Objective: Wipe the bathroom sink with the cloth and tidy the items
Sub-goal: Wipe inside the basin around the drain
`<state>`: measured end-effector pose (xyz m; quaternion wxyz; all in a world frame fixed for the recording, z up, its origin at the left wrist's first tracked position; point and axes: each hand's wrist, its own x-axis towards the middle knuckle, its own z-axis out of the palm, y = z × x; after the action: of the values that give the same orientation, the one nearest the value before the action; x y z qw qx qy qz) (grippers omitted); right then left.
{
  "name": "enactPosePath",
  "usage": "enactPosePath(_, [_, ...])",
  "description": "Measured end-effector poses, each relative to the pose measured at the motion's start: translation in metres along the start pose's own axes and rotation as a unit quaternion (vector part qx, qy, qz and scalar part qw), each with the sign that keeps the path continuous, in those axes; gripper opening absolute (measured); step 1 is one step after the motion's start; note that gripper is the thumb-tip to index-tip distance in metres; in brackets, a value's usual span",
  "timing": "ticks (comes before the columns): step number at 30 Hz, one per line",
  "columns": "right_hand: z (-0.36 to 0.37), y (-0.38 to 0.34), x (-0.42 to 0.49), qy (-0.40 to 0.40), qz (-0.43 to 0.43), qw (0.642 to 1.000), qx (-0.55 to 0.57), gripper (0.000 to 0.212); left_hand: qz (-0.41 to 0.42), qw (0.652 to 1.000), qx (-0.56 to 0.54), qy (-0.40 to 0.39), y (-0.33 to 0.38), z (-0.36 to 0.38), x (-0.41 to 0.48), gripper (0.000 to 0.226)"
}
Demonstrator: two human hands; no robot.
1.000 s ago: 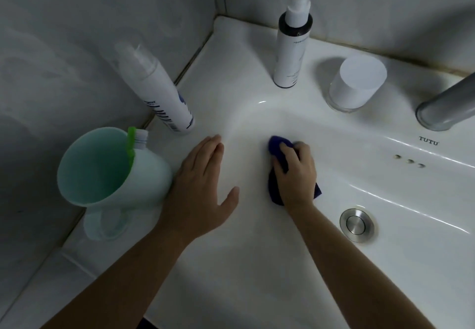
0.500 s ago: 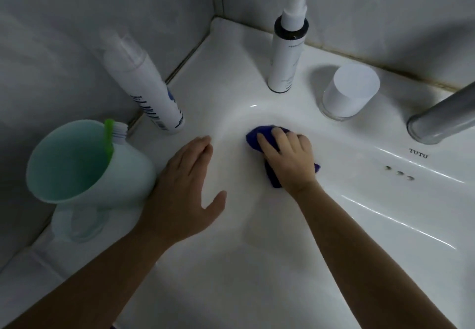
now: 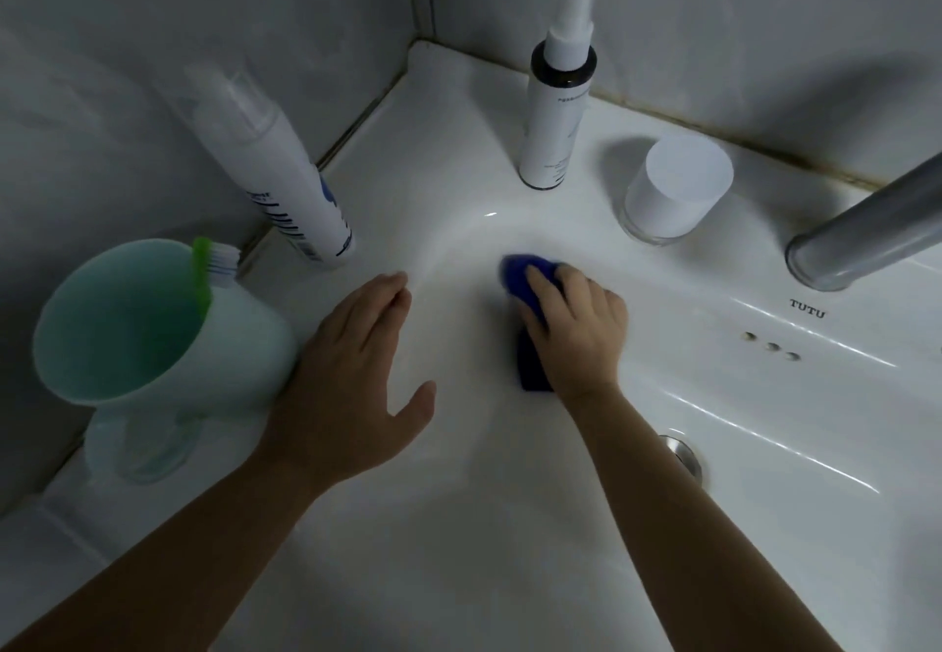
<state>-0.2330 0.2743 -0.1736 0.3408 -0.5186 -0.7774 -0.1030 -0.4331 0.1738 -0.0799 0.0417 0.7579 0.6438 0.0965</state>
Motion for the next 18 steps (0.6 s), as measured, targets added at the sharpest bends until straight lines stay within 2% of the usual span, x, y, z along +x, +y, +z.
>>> enactPosePath(2, [-0.029, 0.023, -0.041, -0.044, 0.101, 0.994, 0.004, 0.027, 0.000, 1.000, -0.006, -0.007, 0.001, -0.001, 0.000, 0.070])
enactPosePath(3, [-0.044, 0.027, -0.055, -0.063, 0.187, 0.980, 0.031, 0.029, 0.001, 1.000, -0.006, -0.010, 0.001, -0.002, 0.000, 0.070])
enactPosePath(4, [-0.052, 0.022, -0.061, -0.075, 0.298, 0.949, 0.068, 0.030, 0.001, 1.000, -0.003, -0.012, 0.001, -0.002, 0.000, 0.071])
enactPosePath(6, [-0.046, -0.005, -0.048, -0.043, 0.528, 0.837, 0.136, 0.030, 0.003, 1.000, 0.005, -0.020, 0.001, -0.002, 0.000, 0.072])
enactPosePath(8, [-0.025, -0.046, -0.010, 0.046, 0.660, 0.715, 0.226, 0.033, -0.002, 1.000, 0.006, -0.030, 0.001, -0.003, -0.001, 0.074])
enactPosePath(9, [-0.013, -0.066, 0.011, 0.079, 0.685, 0.671, 0.272, 0.034, -0.005, 0.999, 0.009, -0.032, 0.001, -0.003, -0.002, 0.075])
enactPosePath(11, [0.006, -0.093, 0.040, 0.121, 0.693, 0.625, 0.339, 0.032, -0.011, 0.999, 0.014, -0.035, 0.002, -0.002, -0.001, 0.077])
enactPosePath(13, [0.004, -0.102, 0.045, 0.112, 0.684, 0.615, 0.376, 0.025, -0.014, 0.999, 0.007, -0.031, 0.000, -0.001, -0.001, 0.077])
enactPosePath(16, [-0.015, -0.073, 0.020, 0.143, 0.677, 0.632, 0.350, 0.026, -0.002, 1.000, -0.010, -0.029, 0.000, -0.002, -0.001, 0.075])
enactPosePath(18, [-0.019, -0.059, 0.011, 0.190, 0.715, 0.601, 0.302, 0.030, 0.001, 0.999, -0.017, -0.027, 0.000, -0.003, 0.000, 0.074])
